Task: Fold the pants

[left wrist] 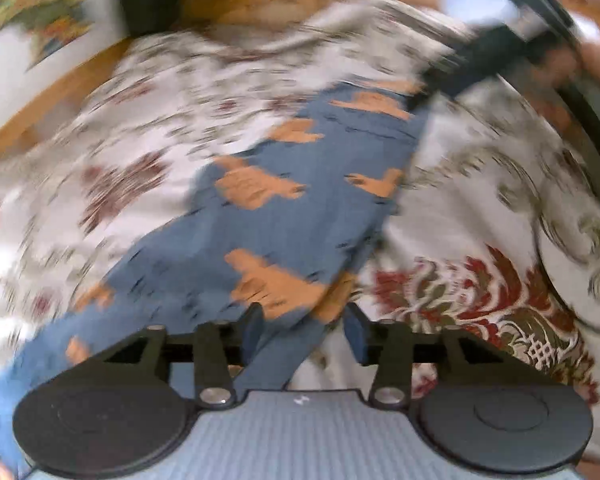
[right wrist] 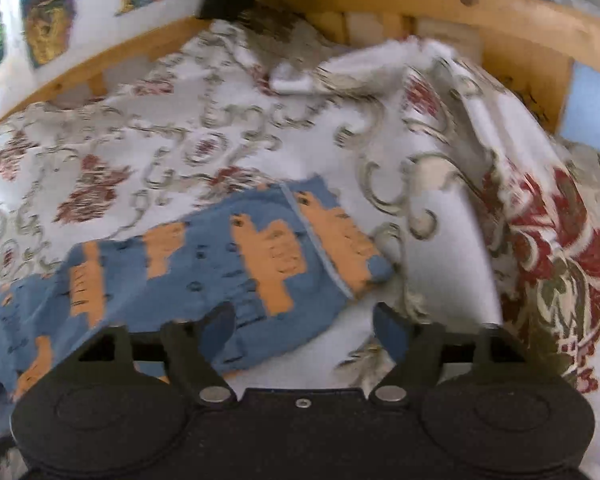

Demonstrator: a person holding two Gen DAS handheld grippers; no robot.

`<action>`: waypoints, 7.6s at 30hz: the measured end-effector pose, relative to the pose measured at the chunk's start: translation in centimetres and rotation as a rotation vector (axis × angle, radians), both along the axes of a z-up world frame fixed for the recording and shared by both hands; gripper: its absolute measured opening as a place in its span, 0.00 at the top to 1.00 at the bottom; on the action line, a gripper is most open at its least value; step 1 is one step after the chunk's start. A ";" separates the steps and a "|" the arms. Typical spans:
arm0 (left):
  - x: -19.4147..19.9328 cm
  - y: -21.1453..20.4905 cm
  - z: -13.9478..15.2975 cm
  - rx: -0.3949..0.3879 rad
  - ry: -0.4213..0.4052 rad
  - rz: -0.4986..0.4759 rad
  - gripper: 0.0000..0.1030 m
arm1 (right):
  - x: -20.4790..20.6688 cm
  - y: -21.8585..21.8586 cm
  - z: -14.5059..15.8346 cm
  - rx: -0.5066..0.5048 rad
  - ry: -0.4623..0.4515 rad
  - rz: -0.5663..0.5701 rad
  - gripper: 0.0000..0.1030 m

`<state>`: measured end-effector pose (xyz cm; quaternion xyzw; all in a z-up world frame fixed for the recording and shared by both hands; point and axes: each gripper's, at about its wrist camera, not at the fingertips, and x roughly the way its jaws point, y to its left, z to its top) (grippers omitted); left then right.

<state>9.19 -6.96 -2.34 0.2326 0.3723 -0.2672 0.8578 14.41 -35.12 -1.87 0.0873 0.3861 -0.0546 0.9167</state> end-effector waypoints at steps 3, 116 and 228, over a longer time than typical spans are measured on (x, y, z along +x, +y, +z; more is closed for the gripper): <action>0.2 4.1 0.6 -0.062 0.021 0.266 0.39 | 0.3 2.5 0.6 -0.056 -0.063 0.102 0.13; 2.1 22.0 4.2 0.164 -0.086 1.003 0.91 | -5.5 23.8 -3.2 -0.322 -0.283 1.394 1.00; 4.5 14.1 -1.8 -0.093 0.164 0.402 0.27 | 18.4 13.7 -4.0 0.404 0.286 0.934 0.93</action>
